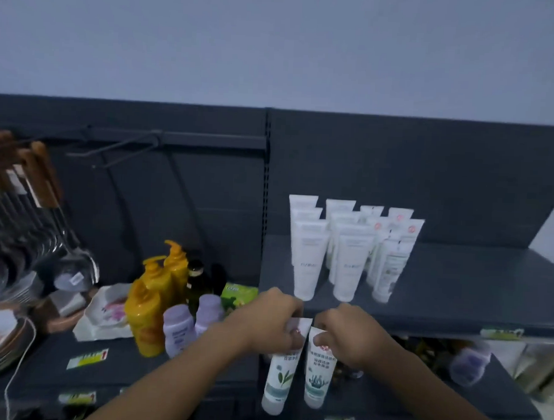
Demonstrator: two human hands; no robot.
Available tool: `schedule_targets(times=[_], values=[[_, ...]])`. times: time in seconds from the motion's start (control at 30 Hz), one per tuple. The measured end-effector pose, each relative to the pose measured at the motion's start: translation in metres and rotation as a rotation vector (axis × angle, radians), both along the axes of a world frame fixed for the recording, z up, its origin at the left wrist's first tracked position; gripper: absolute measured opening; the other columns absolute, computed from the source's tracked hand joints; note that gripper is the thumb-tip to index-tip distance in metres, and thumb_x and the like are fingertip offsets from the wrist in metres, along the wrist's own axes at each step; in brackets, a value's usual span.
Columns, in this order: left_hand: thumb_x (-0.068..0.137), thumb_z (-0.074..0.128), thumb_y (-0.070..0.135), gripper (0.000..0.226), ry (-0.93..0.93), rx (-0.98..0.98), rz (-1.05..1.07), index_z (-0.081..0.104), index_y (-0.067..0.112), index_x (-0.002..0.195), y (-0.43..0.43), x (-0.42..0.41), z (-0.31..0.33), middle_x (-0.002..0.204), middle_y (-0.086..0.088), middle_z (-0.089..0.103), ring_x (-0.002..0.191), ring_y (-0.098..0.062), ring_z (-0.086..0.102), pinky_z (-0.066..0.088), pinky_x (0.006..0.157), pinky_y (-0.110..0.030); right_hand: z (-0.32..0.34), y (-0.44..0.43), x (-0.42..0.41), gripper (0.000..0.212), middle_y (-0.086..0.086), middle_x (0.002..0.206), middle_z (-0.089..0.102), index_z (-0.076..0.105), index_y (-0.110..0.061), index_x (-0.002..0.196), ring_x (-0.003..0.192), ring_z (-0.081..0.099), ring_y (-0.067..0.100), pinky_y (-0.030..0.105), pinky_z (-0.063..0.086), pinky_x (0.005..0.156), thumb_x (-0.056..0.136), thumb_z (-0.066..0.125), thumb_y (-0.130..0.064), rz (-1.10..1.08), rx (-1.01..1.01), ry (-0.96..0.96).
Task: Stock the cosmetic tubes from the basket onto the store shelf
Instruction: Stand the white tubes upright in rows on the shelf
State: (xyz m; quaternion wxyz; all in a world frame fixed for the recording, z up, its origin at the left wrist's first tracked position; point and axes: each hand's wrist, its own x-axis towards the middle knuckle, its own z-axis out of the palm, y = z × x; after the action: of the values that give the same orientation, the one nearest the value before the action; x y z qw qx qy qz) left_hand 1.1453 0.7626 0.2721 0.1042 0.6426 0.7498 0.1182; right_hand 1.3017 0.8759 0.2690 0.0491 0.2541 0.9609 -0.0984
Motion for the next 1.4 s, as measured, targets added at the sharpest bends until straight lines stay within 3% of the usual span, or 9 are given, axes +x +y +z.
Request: schedule_targets(times=[0.13, 0.27, 0.37, 0.47, 0.67, 0.83, 0.97, 1.17, 1.4], values=[[0.082, 0.069, 0.043, 0.025, 0.017, 0.060, -0.051, 0.059, 0.021, 0.091, 0.024, 0.026, 0.046, 0.087, -0.001, 0.061, 0.079, -0.018, 0.057, 0.050, 0.062, -0.032, 0.045, 0.021, 0.030, 0.025, 0.013, 0.083, 0.066, 0.061, -0.005, 0.081, 0.078, 0.064, 0.029, 0.044, 0.050, 0.069, 0.094, 0.063, -0.027, 0.003, 0.008, 0.051], [0.084, 0.068, 0.048, 0.026, -0.029, 0.084, -0.089, 0.048, 0.033, 0.076, 0.059, 0.049, 0.075, 0.080, 0.006, 0.058, 0.068, -0.013, 0.055, 0.052, 0.062, -0.037, 0.079, 0.059, 0.065, 0.020, 0.002, 0.081, 0.064, 0.062, -0.014, 0.078, 0.073, 0.065, 0.021, 0.044, 0.057, 0.068, 0.091, 0.066, -0.028, -0.020, -0.014, 0.113], [0.089, 0.067, 0.037, 0.019, -0.062, 0.160, -0.123, 0.055, 0.028, 0.077, 0.092, 0.067, 0.090, 0.079, 0.007, 0.060, 0.071, -0.011, 0.057, 0.053, 0.067, -0.039, 0.099, 0.097, 0.089, 0.013, -0.006, 0.087, 0.064, 0.063, -0.021, 0.079, 0.078, 0.063, 0.013, 0.038, 0.055, 0.071, 0.091, 0.066, -0.026, 0.014, -0.002, 0.092], [0.090, 0.069, 0.033, 0.010, -0.069, 0.238, -0.136, 0.066, 0.023, 0.087, 0.129, 0.084, 0.100, 0.085, 0.008, 0.065, 0.082, -0.010, 0.059, 0.054, 0.076, -0.040, 0.118, 0.138, 0.106, 0.025, -0.009, 0.080, 0.059, 0.056, -0.027, 0.069, 0.076, 0.060, 0.009, 0.032, 0.049, 0.064, 0.091, 0.067, -0.024, 0.041, 0.028, 0.080], [0.087, 0.075, 0.037, 0.013, 0.032, 0.307, -0.103, 0.077, 0.028, 0.097, 0.189, 0.114, 0.106, 0.082, 0.011, 0.073, 0.079, -0.007, 0.063, 0.055, 0.073, -0.033, 0.135, 0.218, 0.117, 0.032, -0.007, 0.067, 0.056, 0.055, -0.025, 0.063, 0.065, 0.056, 0.010, 0.035, 0.051, 0.063, 0.088, 0.073, -0.031, 0.005, 0.090, 0.142], [0.089, 0.073, 0.036, 0.018, 0.066, 0.314, -0.079, 0.078, 0.030, 0.105, 0.229, 0.132, 0.105, 0.089, 0.008, 0.077, 0.083, -0.011, 0.068, 0.057, 0.077, -0.035, 0.128, 0.263, 0.115, 0.038, -0.008, 0.059, 0.057, 0.050, -0.027, 0.058, 0.055, 0.051, 0.009, 0.021, 0.037, 0.053, 0.091, 0.067, -0.023, 0.018, 0.111, 0.155], [0.089, 0.068, 0.031, 0.018, 0.162, 0.301, -0.076, 0.077, 0.030, 0.105, 0.253, 0.138, 0.098, 0.087, 0.005, 0.077, 0.082, -0.016, 0.069, 0.057, 0.077, -0.036, 0.118, 0.291, 0.109, 0.033, -0.009, 0.064, 0.063, 0.055, -0.029, 0.060, 0.060, 0.056, 0.008, 0.022, 0.040, 0.054, 0.090, 0.066, -0.021, 0.025, 0.073, 0.173], [0.089, 0.068, 0.038, 0.014, 0.266, 0.373, -0.055, 0.074, 0.029, 0.098, 0.279, 0.138, 0.086, 0.086, 0.010, 0.077, 0.080, -0.014, 0.065, 0.036, 0.101, -0.035, 0.104, 0.320, 0.098, 0.013, -0.011, 0.076, 0.072, 0.072, -0.027, 0.079, 0.075, 0.070, 0.007, 0.034, 0.061, 0.069, 0.086, 0.065, -0.019, 0.047, 0.005, 0.182], [0.094, 0.064, 0.042, 0.017, 0.269, 0.347, 0.001, 0.072, 0.029, 0.102, 0.291, 0.135, 0.077, 0.091, 0.009, 0.077, 0.085, -0.018, 0.055, 0.021, 0.091, -0.026, 0.094, 0.339, 0.086, 0.014, -0.011, 0.076, 0.072, 0.071, -0.026, 0.074, 0.078, 0.069, 0.007, 0.036, 0.061, 0.074, 0.087, 0.068, -0.019, 0.064, -0.011, 0.200]])
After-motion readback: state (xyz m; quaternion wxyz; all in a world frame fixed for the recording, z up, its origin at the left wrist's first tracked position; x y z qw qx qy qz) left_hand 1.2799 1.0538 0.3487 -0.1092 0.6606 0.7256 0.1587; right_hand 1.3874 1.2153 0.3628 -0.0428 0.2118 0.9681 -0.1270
